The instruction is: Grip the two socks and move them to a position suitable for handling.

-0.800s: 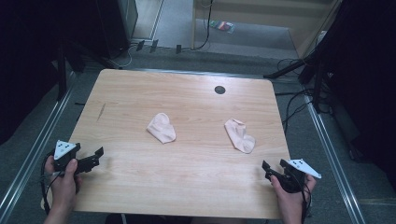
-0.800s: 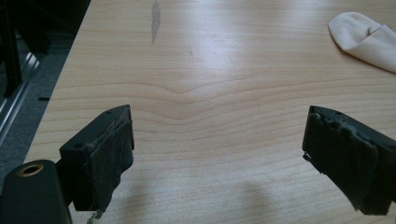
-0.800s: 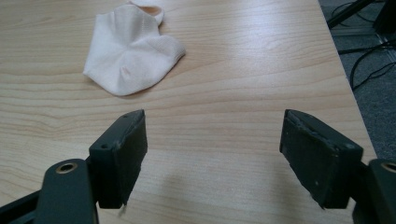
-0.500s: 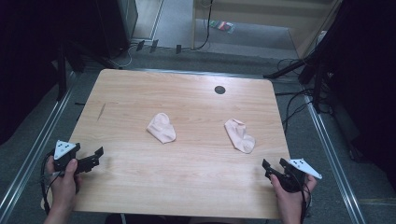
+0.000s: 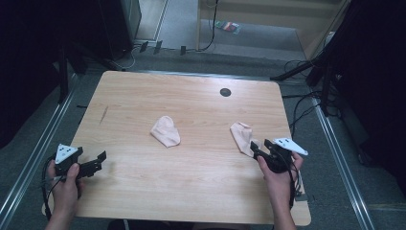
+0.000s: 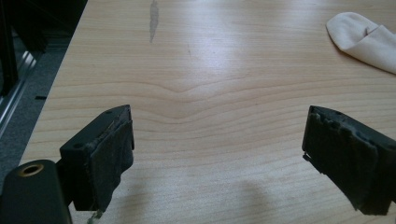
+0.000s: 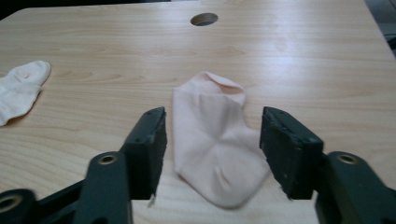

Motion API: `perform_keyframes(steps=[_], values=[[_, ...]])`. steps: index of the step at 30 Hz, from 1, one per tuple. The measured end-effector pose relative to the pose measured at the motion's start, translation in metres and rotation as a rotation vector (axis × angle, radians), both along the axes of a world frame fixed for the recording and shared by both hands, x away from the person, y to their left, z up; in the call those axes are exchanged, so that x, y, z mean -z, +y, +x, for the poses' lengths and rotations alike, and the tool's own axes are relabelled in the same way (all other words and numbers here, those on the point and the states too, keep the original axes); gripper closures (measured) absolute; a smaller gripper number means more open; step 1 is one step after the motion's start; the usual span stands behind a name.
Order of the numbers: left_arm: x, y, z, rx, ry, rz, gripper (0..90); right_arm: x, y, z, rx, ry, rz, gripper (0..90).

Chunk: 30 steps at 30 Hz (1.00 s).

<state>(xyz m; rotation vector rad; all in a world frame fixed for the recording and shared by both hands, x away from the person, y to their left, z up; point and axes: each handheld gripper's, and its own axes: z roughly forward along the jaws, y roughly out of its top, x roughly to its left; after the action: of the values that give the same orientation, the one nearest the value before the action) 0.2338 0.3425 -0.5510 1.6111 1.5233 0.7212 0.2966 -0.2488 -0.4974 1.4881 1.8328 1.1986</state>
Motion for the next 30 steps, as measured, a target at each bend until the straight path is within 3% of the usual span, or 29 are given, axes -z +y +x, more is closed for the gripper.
perform_keyframes(steps=[7, 8, 12, 19, 21, 24, 27, 30], values=[[0.0, 0.0, 0.0, 0.0, -0.005, -0.001, 9.9, 0.007, 0.02, 0.031, -0.027, 0.05, -0.036, 43.3], [0.0, 0.0, 0.0, 0.001, -0.008, -0.003, 9.9, 0.012, 0.027, 0.042, -0.013, 0.059, -0.063, 42.9], [0.0, -0.001, 0.0, 0.006, -0.012, 0.001, 9.9, 0.022, 0.037, 0.056, 0.023, 0.09, -0.111, 39.2], [0.0, 0.0, -0.001, 0.011, -0.011, -0.001, 9.9, 0.033, 0.046, 0.071, 0.036, 0.126, -0.108, 37.0], [0.0, -0.001, -0.001, 0.012, -0.015, 0.0, 9.9, 0.042, 0.049, 0.074, 0.047, 0.144, -0.146, 36.8], [0.0, -0.001, -0.001, 0.013, -0.013, 0.0, 9.9, 0.046, 0.052, 0.075, 0.037, 0.137, -0.165, 37.1], [0.0, -0.001, 0.0, 0.014, -0.011, 0.002, 9.9, 0.048, 0.054, 0.074, 0.044, 0.127, -0.215, 45.4], [0.0, -0.001, 0.0, 0.012, -0.012, 0.004, 9.9, 0.049, 0.054, 0.071, 0.079, 0.104, -0.222, 59.4]])
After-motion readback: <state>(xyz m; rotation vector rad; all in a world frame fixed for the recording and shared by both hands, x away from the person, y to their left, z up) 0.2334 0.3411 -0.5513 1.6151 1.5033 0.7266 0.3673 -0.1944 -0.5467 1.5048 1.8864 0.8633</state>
